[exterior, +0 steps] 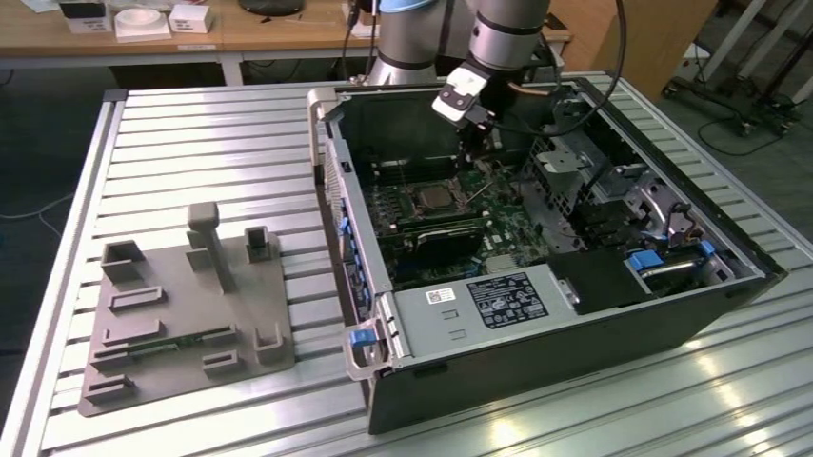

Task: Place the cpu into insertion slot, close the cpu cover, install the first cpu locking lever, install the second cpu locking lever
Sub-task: 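Close the cpu cover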

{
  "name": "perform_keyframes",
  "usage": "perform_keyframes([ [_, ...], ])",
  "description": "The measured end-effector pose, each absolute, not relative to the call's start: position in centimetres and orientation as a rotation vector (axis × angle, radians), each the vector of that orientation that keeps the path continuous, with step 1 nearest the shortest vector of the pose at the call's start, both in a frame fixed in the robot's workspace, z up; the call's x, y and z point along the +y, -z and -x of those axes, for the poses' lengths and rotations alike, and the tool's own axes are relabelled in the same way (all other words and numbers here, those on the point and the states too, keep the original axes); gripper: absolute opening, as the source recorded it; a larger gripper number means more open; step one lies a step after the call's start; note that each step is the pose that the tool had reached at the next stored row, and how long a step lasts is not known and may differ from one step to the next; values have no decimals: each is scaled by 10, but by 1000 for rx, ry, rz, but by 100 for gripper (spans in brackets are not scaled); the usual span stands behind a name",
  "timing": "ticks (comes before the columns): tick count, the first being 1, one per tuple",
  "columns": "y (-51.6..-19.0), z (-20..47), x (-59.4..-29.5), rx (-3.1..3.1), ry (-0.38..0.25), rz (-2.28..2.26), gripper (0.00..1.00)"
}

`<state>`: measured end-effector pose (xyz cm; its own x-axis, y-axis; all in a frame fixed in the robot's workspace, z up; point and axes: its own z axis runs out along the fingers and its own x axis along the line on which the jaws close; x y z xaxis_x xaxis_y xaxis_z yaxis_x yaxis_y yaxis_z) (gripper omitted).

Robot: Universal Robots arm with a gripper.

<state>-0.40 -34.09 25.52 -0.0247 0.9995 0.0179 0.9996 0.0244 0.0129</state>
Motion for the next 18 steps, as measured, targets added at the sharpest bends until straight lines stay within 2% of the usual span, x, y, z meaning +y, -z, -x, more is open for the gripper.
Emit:
perform_keyframes([
  [18,-261,-12,-340,-2246,33,2191,11],
])
